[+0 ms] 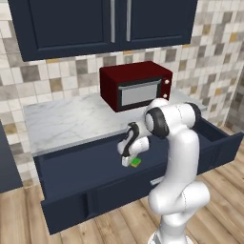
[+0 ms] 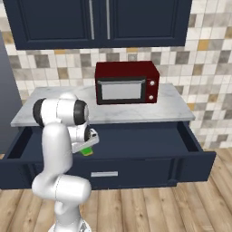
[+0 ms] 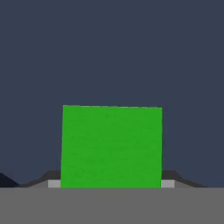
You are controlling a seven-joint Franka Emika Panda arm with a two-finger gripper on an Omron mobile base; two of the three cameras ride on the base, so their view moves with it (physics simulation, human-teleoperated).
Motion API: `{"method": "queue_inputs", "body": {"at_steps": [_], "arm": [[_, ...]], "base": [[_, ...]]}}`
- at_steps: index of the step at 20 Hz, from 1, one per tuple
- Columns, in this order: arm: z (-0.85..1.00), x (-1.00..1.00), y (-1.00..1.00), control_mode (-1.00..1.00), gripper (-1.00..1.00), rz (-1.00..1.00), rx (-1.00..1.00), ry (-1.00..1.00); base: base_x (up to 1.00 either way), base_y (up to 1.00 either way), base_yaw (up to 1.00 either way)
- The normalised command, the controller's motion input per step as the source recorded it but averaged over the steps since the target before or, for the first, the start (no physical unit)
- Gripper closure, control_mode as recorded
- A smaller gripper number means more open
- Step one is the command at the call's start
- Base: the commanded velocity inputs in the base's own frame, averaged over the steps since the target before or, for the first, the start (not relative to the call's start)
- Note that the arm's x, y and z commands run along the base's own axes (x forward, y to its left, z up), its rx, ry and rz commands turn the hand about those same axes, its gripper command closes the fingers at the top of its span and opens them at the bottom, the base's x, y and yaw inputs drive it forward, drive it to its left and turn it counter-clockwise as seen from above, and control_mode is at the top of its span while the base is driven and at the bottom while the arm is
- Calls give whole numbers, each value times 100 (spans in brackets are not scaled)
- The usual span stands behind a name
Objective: Restock the sink supplies by placing the sponge and soap dispenser on the counter and next to the sink. Make sure the soap dispenser is upright.
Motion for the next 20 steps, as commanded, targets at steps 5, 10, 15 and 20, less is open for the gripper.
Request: {"method": "queue_inputs", "body": {"at_steps": [5,10,15,20], "arm": [[74,-86,0,-100,100,0,0,1],[76,-90,-1,-100,100,0,0,4],[100,-52,0,-100,100,0,0,4],[100,-65,0,-100,100,0,0,3]], "base": [[0,0,0],[0,0,0],[0,0,0],[0,0,0]]}}
